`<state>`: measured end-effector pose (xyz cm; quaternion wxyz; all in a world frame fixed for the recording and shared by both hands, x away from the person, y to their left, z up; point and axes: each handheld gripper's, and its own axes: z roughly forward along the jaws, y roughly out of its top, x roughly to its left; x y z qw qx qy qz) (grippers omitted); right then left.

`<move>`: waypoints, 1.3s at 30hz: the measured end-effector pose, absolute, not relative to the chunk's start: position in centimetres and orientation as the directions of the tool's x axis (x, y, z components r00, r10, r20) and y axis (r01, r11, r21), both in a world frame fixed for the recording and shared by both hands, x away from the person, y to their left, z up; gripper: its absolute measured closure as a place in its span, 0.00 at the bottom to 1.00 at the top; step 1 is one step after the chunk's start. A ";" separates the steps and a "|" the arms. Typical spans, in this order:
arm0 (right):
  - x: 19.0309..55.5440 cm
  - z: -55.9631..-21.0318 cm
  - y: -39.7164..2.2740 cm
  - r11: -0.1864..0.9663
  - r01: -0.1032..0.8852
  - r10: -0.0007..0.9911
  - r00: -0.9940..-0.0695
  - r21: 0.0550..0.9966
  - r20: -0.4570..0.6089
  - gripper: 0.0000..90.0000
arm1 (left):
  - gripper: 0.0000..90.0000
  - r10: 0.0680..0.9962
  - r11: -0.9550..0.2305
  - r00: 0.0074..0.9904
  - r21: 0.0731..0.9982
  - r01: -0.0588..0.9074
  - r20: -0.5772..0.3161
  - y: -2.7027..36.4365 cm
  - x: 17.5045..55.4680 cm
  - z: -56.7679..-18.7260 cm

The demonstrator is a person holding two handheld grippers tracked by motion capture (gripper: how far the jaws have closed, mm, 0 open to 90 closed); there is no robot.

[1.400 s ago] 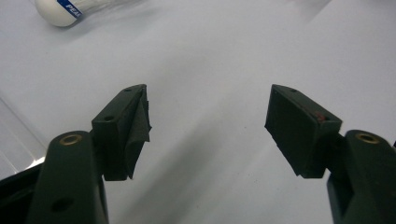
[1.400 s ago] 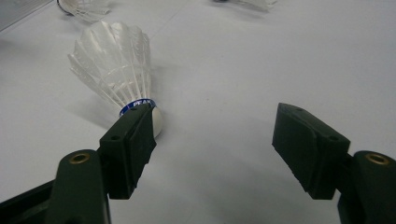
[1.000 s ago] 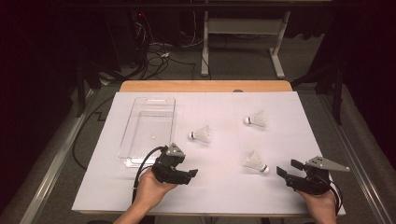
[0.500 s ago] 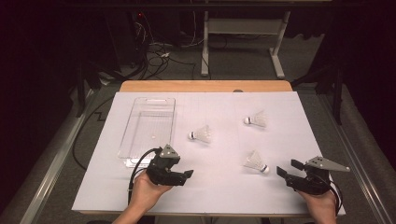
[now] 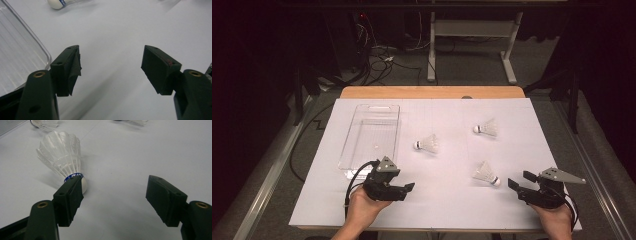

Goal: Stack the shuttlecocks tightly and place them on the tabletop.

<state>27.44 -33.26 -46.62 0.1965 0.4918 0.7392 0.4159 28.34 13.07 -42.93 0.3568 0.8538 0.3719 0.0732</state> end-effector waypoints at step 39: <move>27.5 -46.6 -33.2 0.172 0.563 0.894 -0.434 0.808 0.112 0.33 | 0.36 0.733 -0.393 0.665 0.708 0.586 -0.144 17.3 26.1 -43.6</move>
